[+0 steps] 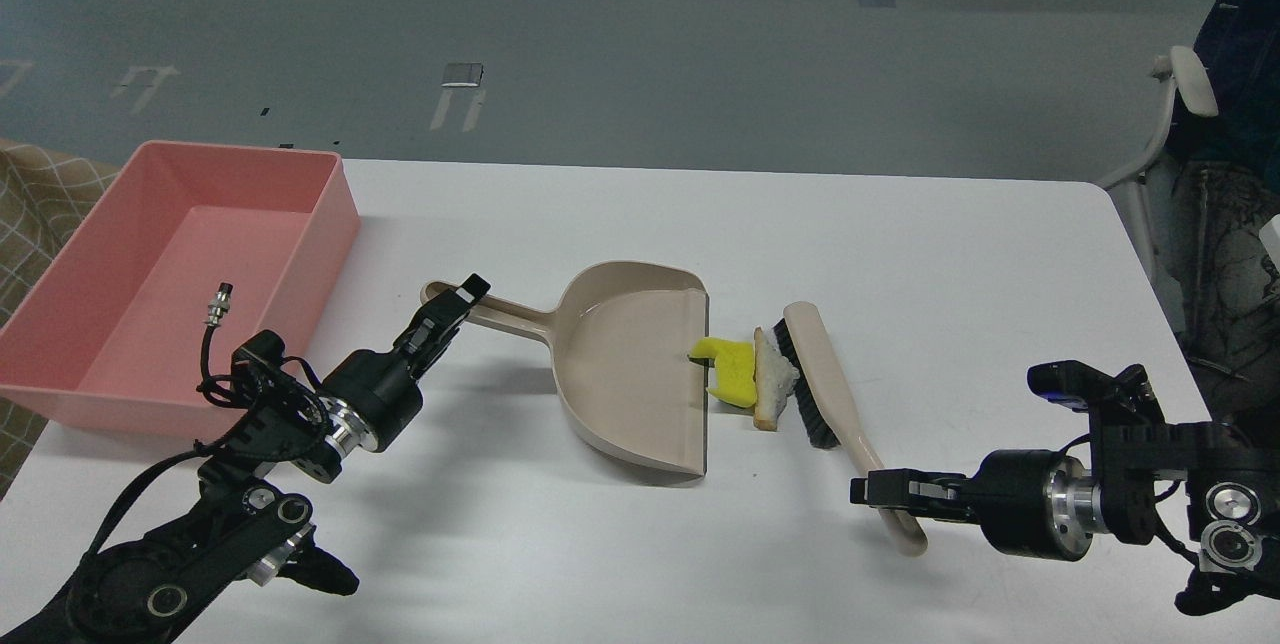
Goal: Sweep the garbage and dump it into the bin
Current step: 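Sweep the sponge and paper scrap into the dustpan with the brush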
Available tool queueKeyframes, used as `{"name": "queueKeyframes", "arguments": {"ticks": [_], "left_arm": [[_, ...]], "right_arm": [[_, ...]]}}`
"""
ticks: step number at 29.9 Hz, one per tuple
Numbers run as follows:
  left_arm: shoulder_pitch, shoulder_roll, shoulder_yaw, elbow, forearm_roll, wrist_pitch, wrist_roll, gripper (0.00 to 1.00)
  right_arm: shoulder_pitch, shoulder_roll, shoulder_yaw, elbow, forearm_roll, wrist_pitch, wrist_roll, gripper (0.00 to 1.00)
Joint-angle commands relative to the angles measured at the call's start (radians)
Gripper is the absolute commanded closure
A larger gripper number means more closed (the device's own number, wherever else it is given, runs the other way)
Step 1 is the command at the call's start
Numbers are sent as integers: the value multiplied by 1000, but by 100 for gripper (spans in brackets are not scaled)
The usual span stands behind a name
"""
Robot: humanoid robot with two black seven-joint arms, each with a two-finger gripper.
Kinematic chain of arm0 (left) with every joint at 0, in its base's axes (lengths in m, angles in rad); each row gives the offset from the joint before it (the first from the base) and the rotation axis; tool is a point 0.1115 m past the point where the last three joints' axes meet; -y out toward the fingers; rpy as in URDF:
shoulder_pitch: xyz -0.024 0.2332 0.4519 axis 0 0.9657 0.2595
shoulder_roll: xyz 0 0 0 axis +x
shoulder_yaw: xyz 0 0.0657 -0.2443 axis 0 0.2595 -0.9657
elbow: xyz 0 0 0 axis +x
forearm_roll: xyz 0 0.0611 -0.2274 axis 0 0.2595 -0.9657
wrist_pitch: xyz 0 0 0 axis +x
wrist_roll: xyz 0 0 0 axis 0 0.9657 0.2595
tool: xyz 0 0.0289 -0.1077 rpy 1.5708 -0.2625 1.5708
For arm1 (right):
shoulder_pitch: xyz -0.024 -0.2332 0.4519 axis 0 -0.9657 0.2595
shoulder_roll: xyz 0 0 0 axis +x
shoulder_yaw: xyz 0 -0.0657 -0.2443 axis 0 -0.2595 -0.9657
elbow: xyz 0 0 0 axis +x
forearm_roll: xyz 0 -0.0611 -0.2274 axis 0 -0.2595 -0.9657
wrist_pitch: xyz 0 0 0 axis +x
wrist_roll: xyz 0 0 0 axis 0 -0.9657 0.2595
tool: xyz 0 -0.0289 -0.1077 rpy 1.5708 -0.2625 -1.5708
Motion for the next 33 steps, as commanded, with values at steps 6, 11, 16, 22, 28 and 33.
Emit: {"name": "queueKeyframes", "arguments": {"ticks": [6, 11, 16, 22, 28, 33], "left_arm": [[-1, -7, 0, 0, 1, 0, 1, 100], [-1, -3, -1, 0, 1, 0, 0, 100], [-1, -4, 0, -2, 1, 0, 1, 100], [-1, -7, 0, -2, 1, 0, 1, 100], [0, -4, -1, -2, 1, 0, 0, 100], [0, -10, -1, -2, -2, -2, 0, 100]], "right_arm": [[26, 124, 1, -61, 38, 23, 15, 100], [56, 220, 1, -124, 63, 24, 15, 100], [84, 295, 1, -146, 94, 24, 15, 100], [107, 330, 0, -158, 107, 25, 15, 100], [128, 333, 1, -155, 129, 25, 15, 100], [170, 322, 1, -149, 156, 24, 15, 100]]}}
